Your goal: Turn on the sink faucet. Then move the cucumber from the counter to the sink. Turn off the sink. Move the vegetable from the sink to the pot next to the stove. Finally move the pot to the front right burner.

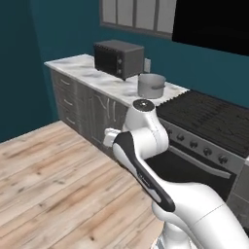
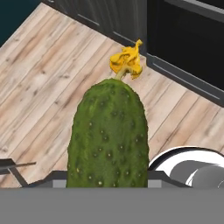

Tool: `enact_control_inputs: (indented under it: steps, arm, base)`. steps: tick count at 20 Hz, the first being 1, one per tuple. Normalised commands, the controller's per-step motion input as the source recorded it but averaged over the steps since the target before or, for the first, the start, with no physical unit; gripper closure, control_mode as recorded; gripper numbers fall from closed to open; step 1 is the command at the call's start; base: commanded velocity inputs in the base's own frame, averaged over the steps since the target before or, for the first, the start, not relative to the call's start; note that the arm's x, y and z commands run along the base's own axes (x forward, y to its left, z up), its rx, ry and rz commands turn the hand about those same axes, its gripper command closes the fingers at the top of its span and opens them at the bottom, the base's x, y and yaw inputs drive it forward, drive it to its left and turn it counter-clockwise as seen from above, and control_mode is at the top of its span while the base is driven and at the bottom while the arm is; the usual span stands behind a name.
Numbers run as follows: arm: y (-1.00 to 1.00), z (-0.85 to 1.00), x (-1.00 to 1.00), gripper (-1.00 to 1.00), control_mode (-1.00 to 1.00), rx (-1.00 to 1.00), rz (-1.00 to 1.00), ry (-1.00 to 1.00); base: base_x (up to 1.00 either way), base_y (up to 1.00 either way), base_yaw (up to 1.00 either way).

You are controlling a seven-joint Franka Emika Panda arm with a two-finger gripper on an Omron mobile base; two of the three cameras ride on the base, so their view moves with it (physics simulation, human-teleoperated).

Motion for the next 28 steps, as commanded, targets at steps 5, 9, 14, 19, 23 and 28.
enact_control_inputs:
  steps: [5,9,14,19,23,28]
  arm:
    - [0.00,0.00,0.00,1.00,1.00,0.00,0.00,0.00]
    - [0.00,0.00,0.00,1.00,1.00,0.00,0.00,0.00]
    - [0.00,0.00,0.00,1.00,1.00,0.00,0.00,0.00]
    - [0.00,0.00,0.00,1.00,1.00,0.00,0.00,0.00]
    - [0.00,0.00,0.00,1.00,1.00,0.00,0.00,0.00]
    - [0.00,0.00,0.00,1.00,1.00,0.00,0.00,0.00]
  base:
    - [0.29,0.00,-0.29]
    - [0.22,0.00,-0.32]
    - [0.28,0.00,-0.36]
    - [0.33,0.00,-0.40]
    - [0.44,0.03,-0.39]
    - [0.54,0.08,-0.37]
